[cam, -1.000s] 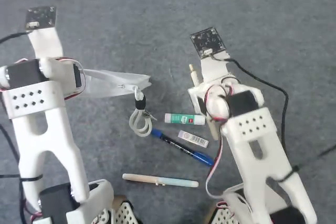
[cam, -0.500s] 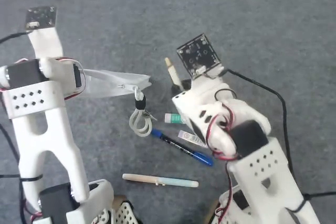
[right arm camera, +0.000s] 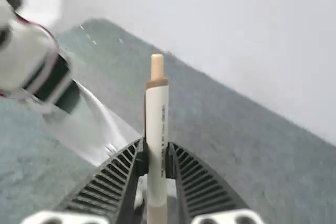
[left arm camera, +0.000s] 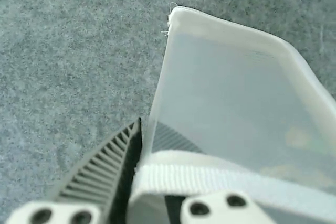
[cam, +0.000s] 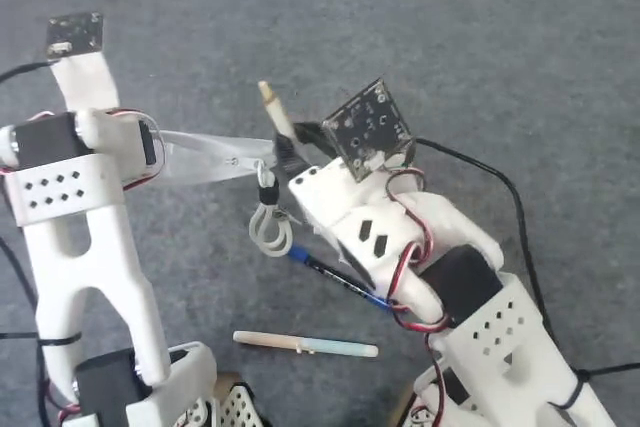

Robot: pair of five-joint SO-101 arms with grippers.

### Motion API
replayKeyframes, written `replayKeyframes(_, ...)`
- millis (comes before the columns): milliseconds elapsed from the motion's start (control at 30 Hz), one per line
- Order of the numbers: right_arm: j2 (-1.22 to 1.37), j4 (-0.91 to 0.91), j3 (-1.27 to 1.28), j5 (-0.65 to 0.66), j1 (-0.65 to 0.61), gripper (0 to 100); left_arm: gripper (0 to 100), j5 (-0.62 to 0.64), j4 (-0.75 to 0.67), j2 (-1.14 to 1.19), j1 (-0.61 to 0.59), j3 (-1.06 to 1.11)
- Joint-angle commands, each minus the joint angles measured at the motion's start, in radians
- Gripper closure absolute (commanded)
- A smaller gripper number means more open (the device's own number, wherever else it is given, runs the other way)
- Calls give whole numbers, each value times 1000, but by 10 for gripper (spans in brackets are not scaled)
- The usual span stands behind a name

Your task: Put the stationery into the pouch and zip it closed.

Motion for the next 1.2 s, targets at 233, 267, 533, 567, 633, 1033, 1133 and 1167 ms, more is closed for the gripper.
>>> replayKeyframes(233,-102,15,-18,0,-13,991,987,26,-28,34,11,22)
replayKeyframes(267,-133,39,-17,0,-13,991,987,26,-28,34,11,22)
replayKeyframes(533,-277,16,77,0,-12,991,987,26,-29,34,75,22)
replayKeyframes(567,-282,-15,106,0,-12,991,987,26,-29,34,75,22)
replayKeyframes(633,-283,-67,160,0,-13,991,987,26,-29,34,74,22)
replayKeyframes(1033,-361,-275,213,-6,-71,991,987,26,-43,37,74,24)
replayKeyframes(1133,-377,-303,232,-3,-140,991,987,26,-43,40,74,24)
replayKeyframes(1167,-377,-335,247,-2,-156,991,987,26,-43,38,74,24)
